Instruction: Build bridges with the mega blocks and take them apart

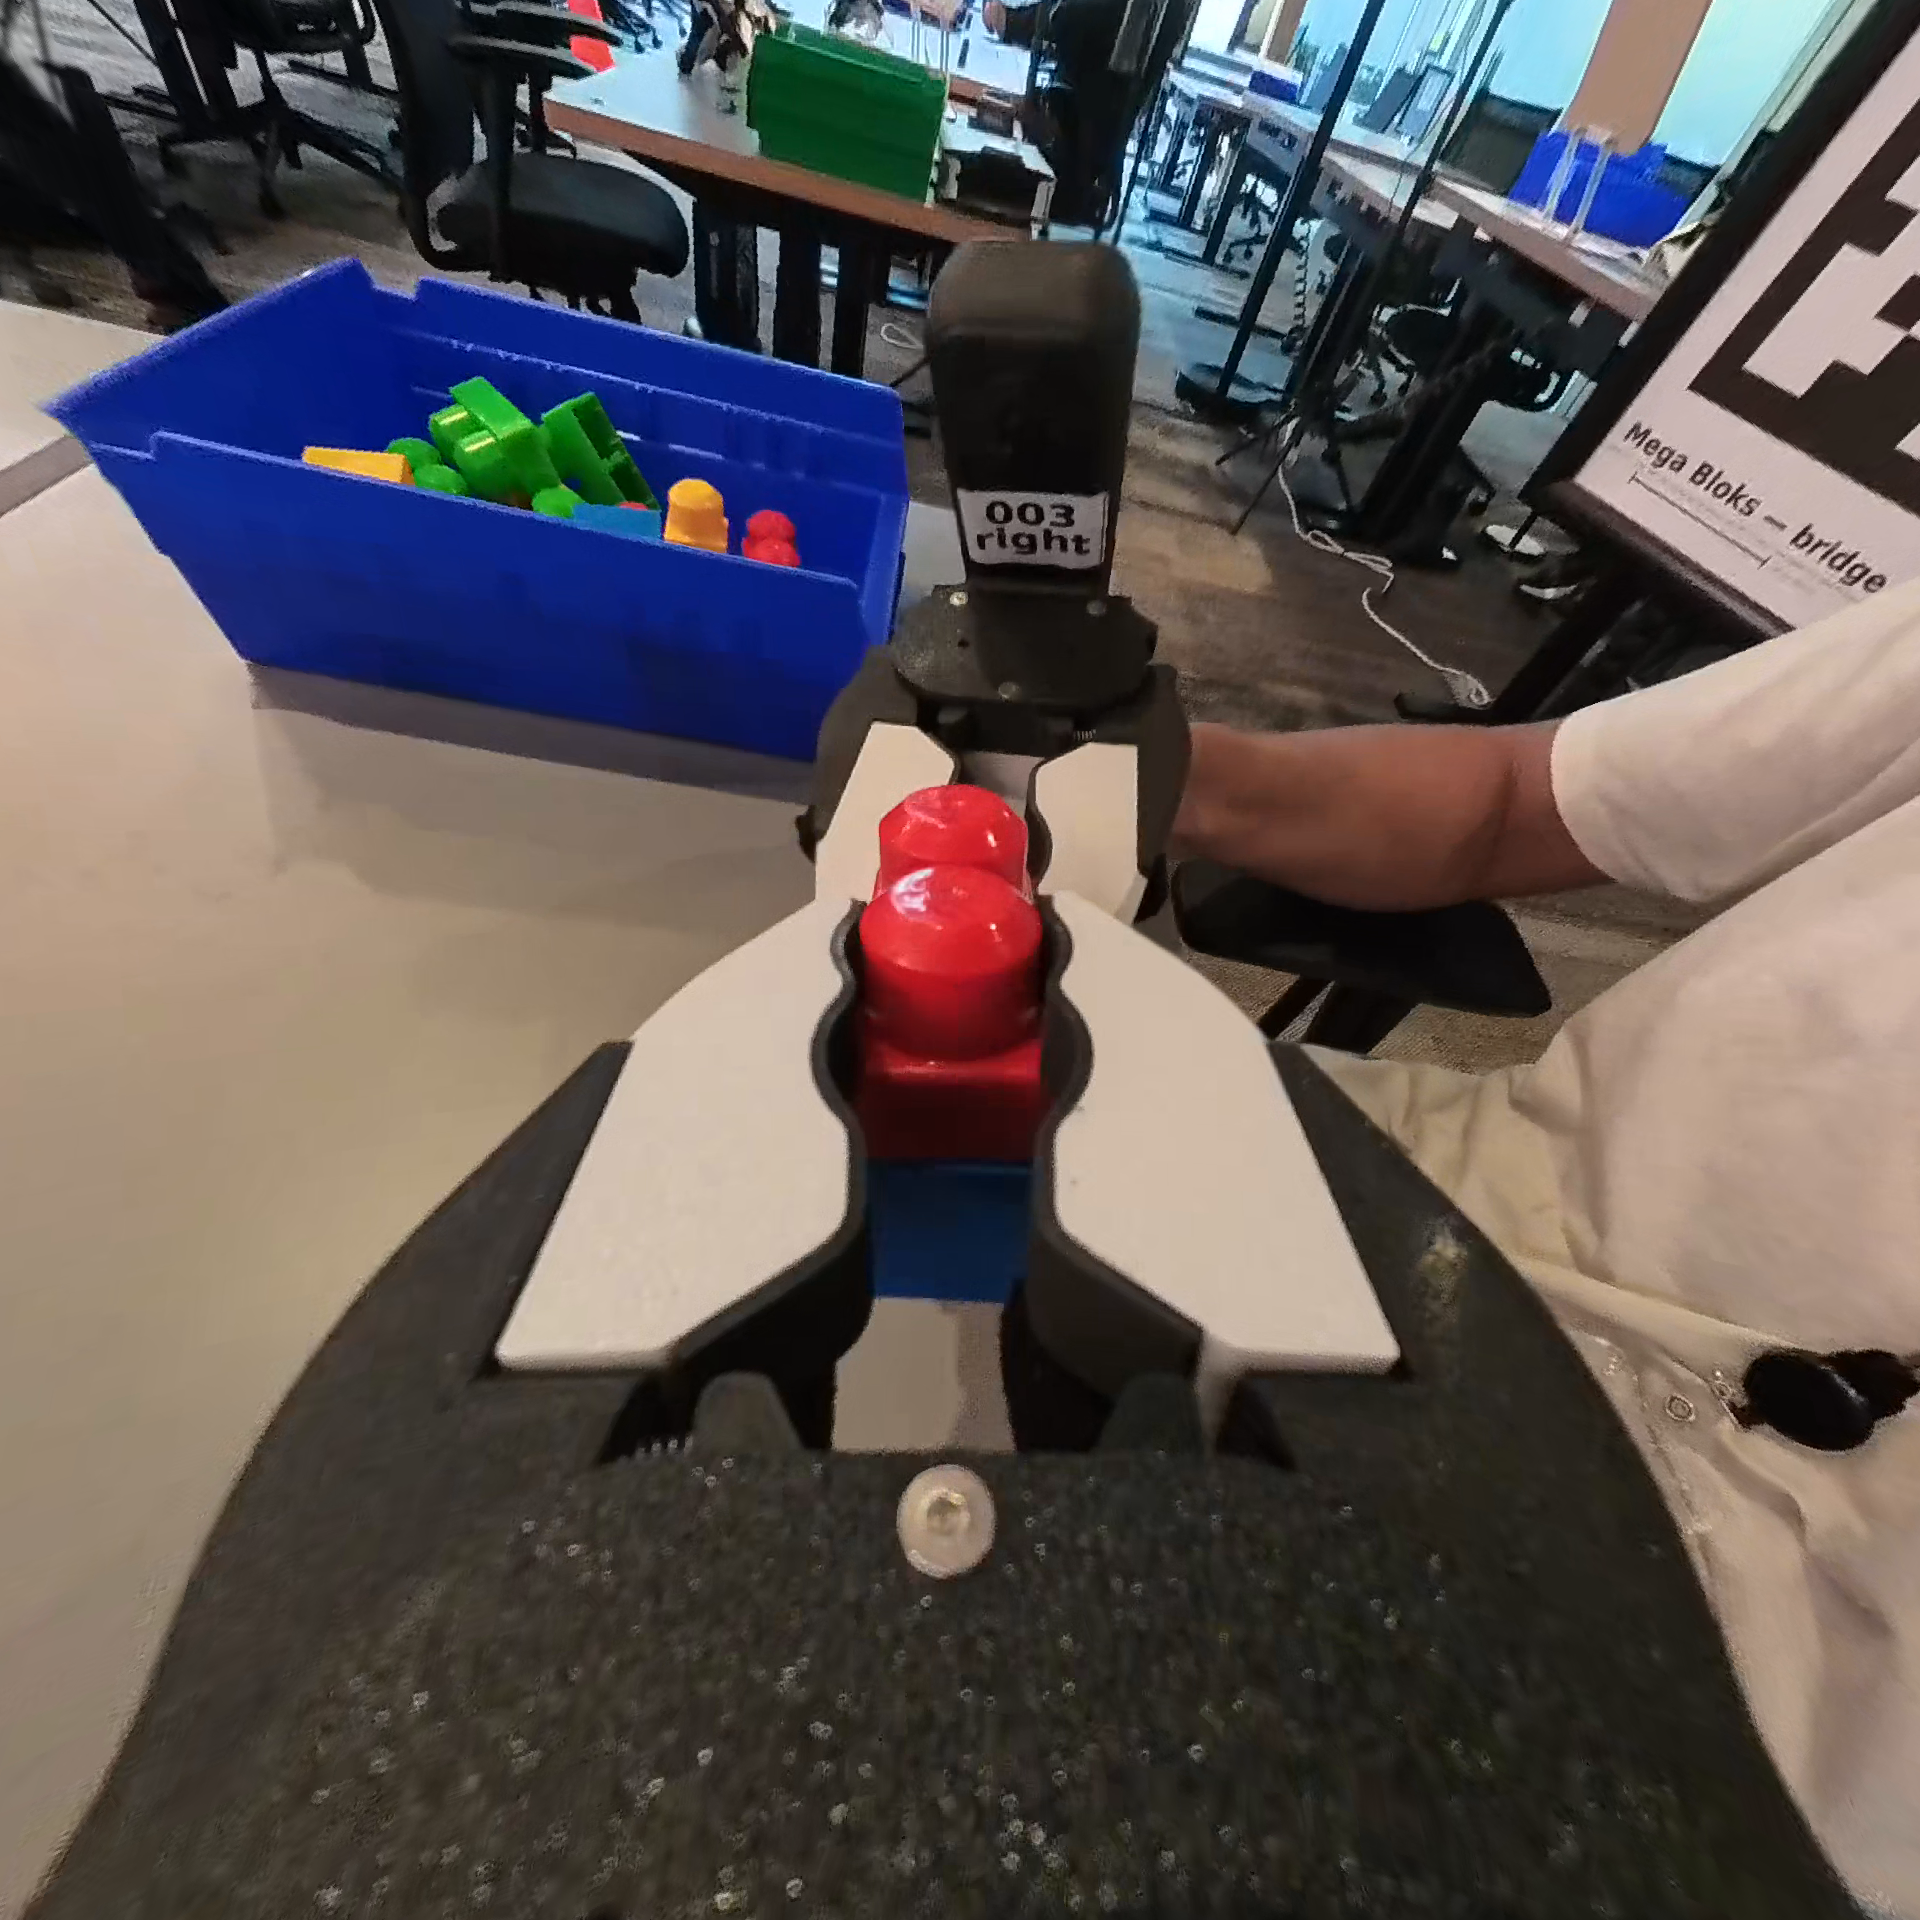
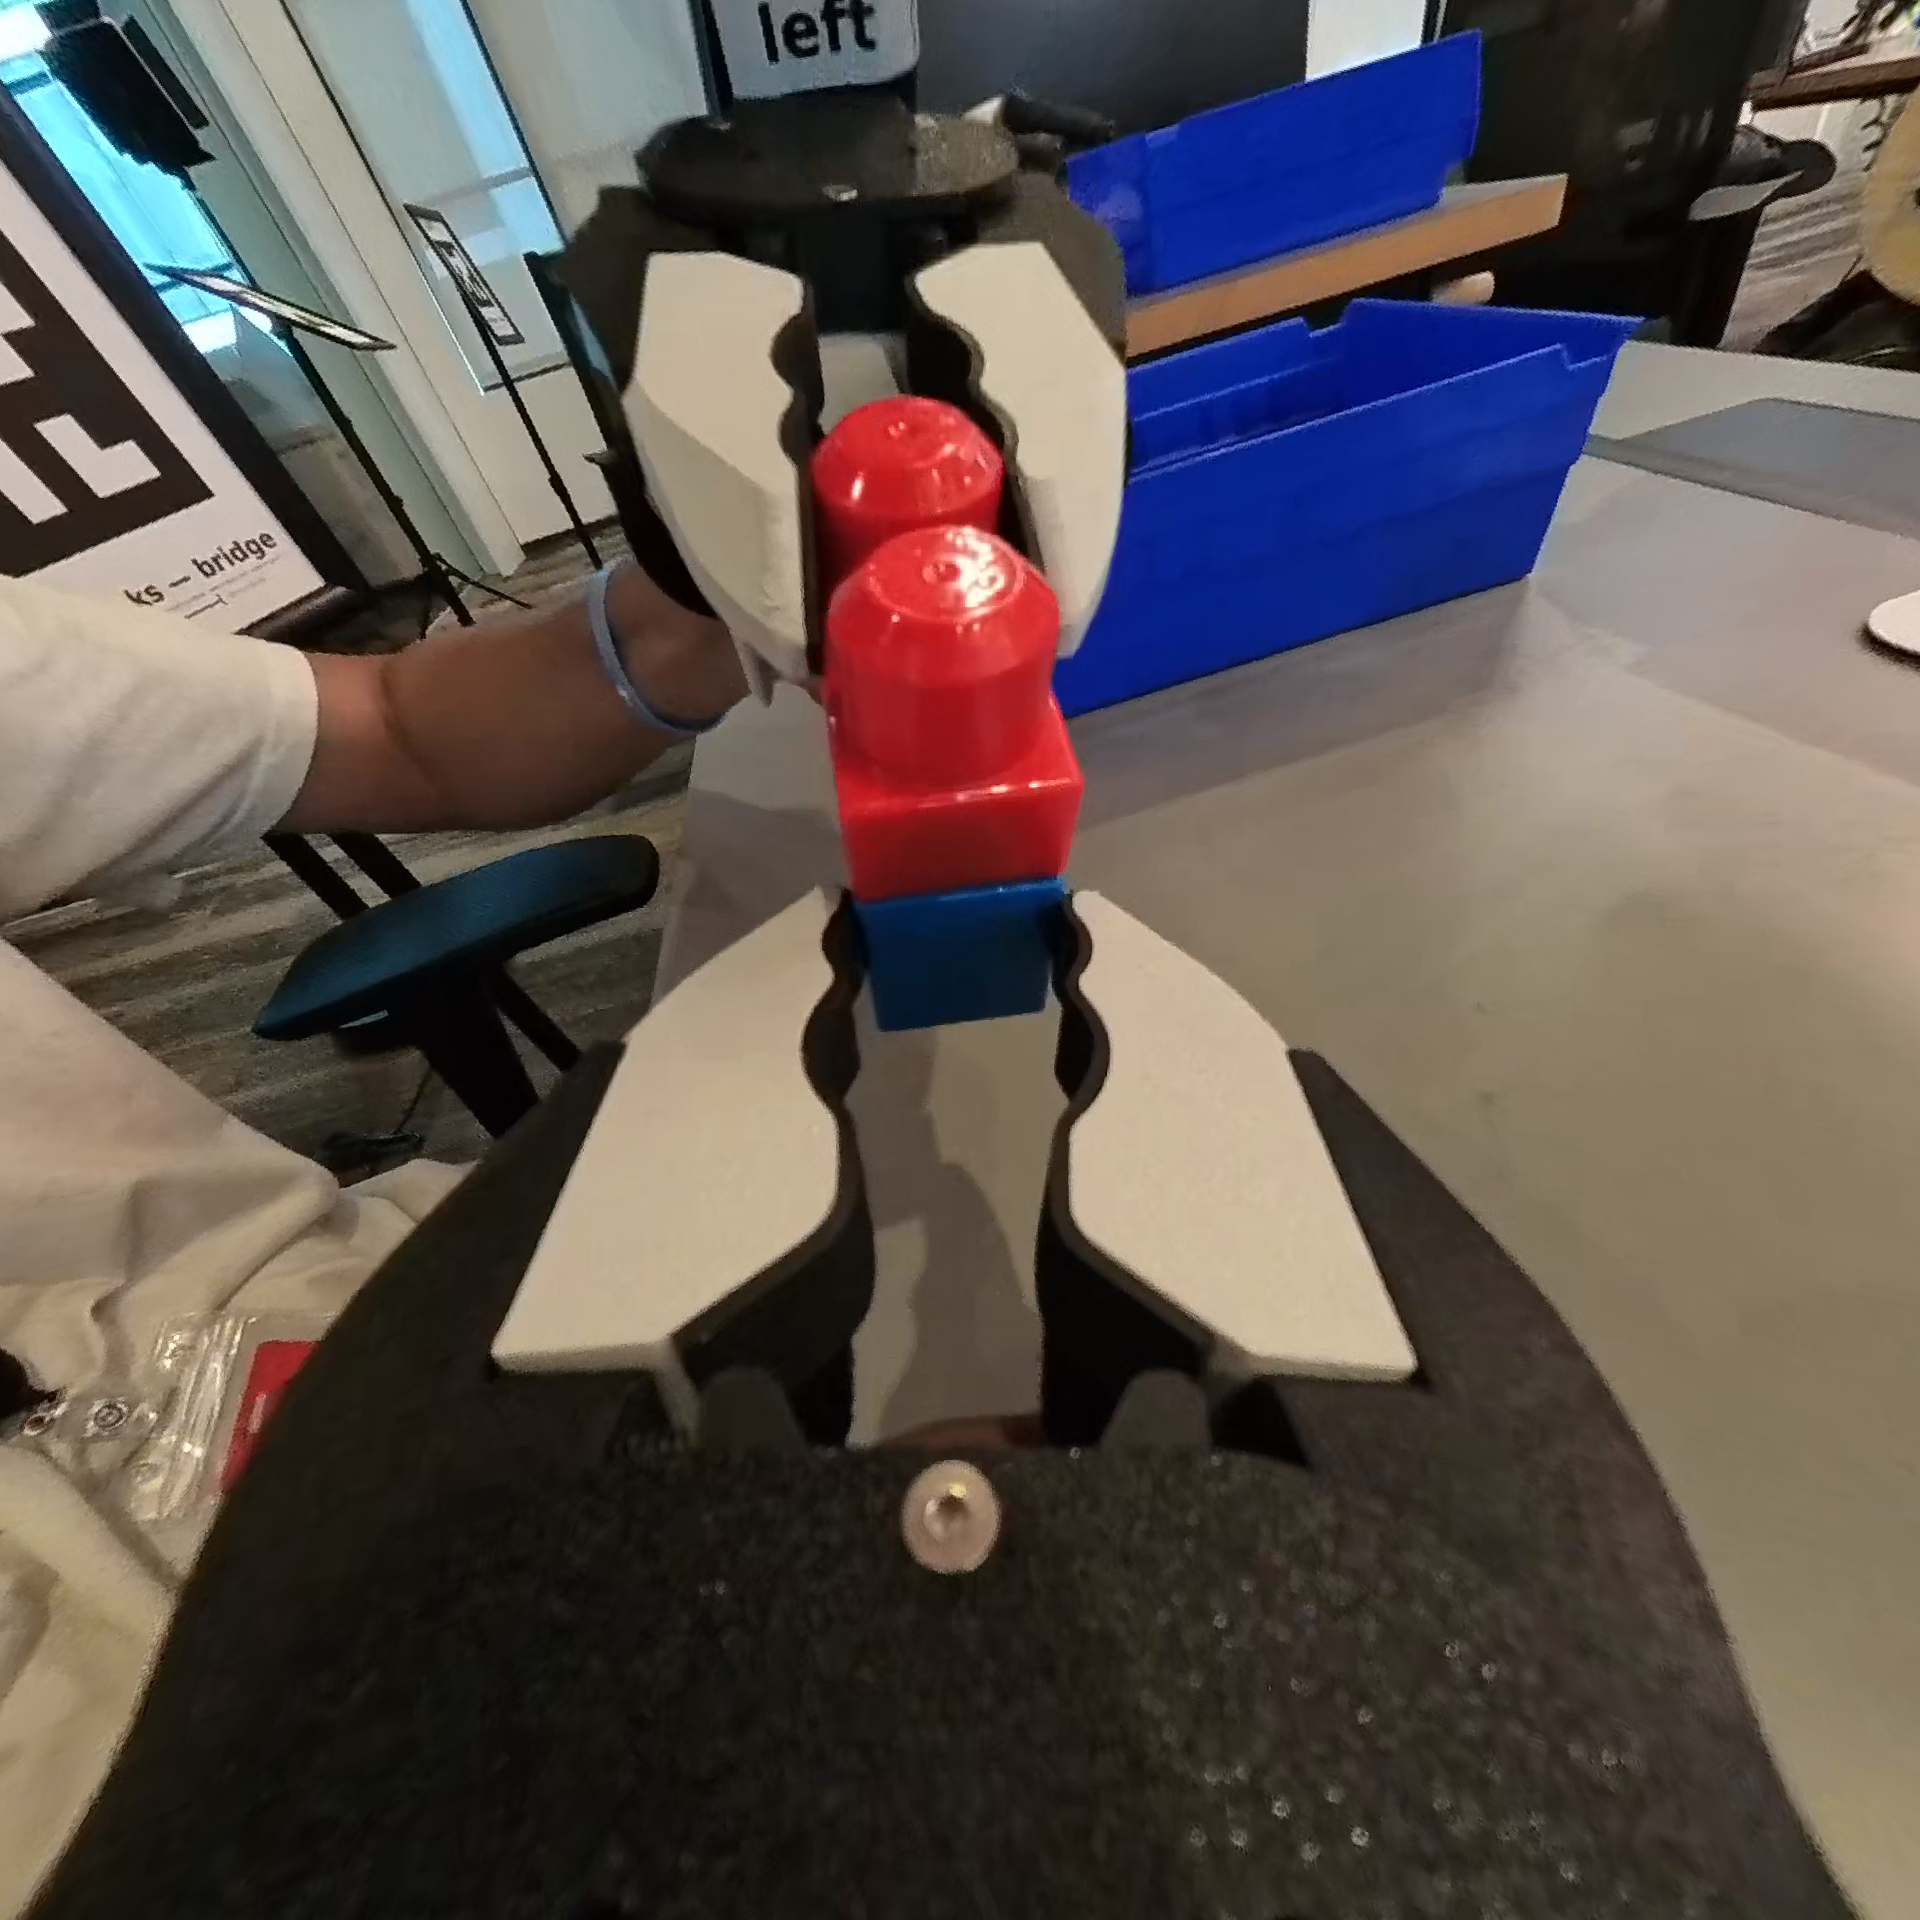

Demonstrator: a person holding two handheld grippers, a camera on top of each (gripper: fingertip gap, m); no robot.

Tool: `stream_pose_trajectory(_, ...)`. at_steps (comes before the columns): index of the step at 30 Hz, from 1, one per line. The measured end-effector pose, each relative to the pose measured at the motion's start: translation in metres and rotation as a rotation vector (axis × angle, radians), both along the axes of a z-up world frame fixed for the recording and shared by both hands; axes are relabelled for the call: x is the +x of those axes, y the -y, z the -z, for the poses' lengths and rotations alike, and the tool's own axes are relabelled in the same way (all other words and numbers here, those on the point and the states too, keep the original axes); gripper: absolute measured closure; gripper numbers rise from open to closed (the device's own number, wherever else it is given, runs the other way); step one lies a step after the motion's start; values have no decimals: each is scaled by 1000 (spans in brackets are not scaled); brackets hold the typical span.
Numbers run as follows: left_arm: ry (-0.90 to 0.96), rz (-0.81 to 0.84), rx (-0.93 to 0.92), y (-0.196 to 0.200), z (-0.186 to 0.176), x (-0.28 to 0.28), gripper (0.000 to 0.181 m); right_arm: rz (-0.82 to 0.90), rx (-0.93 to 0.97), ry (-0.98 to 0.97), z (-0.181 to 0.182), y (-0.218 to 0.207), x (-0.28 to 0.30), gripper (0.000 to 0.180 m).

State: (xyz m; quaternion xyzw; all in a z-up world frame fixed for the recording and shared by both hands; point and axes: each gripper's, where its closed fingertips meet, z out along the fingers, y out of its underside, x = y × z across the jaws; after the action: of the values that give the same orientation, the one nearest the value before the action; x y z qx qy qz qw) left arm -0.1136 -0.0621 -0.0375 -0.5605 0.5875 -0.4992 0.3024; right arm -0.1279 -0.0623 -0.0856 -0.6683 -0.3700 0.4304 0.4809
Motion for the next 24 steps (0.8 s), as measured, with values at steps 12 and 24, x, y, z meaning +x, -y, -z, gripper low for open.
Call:
stream_pose_trajectory(12, -210, 6, 56, -7, 37, -13, 122, 1, -12, 170, 11, 3, 17, 145)
stream_pose_trajectory(24, -159, 90, -27, 10, 37, -11, 145, 28, 43, 155, 7, 6, 10, 143)
